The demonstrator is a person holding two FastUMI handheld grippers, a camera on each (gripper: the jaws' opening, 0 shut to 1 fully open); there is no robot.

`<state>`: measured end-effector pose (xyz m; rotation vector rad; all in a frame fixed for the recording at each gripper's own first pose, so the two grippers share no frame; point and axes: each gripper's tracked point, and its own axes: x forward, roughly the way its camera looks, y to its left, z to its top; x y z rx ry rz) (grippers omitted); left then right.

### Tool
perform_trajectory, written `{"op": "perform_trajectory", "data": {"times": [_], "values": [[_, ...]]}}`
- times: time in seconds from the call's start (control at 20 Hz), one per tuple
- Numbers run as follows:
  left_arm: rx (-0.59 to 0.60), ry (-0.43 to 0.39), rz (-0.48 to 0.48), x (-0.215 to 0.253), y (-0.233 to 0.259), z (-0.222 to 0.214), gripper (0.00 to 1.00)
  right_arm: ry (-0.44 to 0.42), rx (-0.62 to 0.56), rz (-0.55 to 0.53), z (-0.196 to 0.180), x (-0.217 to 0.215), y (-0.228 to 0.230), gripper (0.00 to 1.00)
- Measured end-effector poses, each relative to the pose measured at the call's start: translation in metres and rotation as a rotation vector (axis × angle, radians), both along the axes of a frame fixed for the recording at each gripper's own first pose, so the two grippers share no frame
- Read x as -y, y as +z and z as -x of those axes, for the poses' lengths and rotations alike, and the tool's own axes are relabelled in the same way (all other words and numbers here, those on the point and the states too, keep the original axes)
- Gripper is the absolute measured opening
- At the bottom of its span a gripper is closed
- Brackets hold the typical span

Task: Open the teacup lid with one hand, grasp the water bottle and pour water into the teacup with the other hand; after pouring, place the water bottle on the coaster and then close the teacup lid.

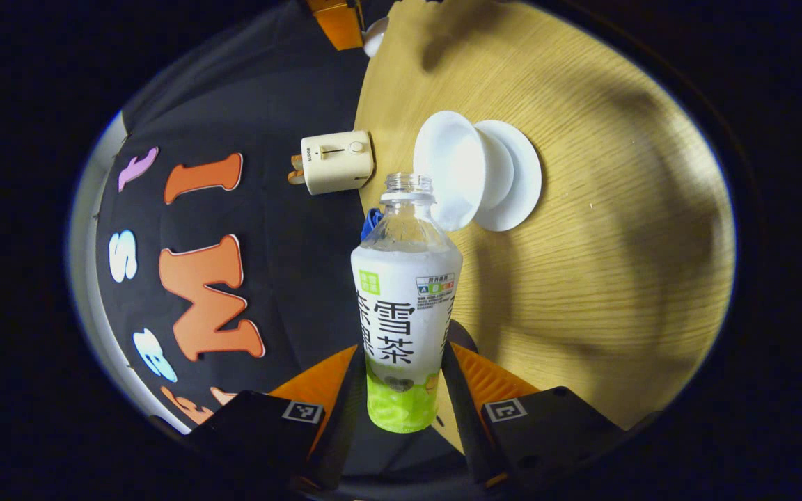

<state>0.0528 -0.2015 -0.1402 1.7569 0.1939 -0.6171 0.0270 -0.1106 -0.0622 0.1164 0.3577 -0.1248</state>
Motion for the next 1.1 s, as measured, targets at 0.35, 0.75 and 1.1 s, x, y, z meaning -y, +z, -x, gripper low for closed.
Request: {"op": "perform_trajectory", "data": {"times": [0.35, 0.75, 1.1], "values": [[-0.093, 0.162, 0.306, 0.000, -0.004, 0.000, 0.69, 0.010, -0.012, 0.011, -0.003, -0.006, -0.004, 0.20], [-0.221, 0.383, 0.753, 0.004, 0.015, -0.020, 0.66, 0.029, -0.015, 0.019, -0.004, -0.014, -0.007, 0.21], [-0.294, 0.515, 1.117, 0.003, 0.027, -0.033, 0.66, 0.030, -0.017, 0.000, -0.004, -0.011, -0.008, 0.21]]}}
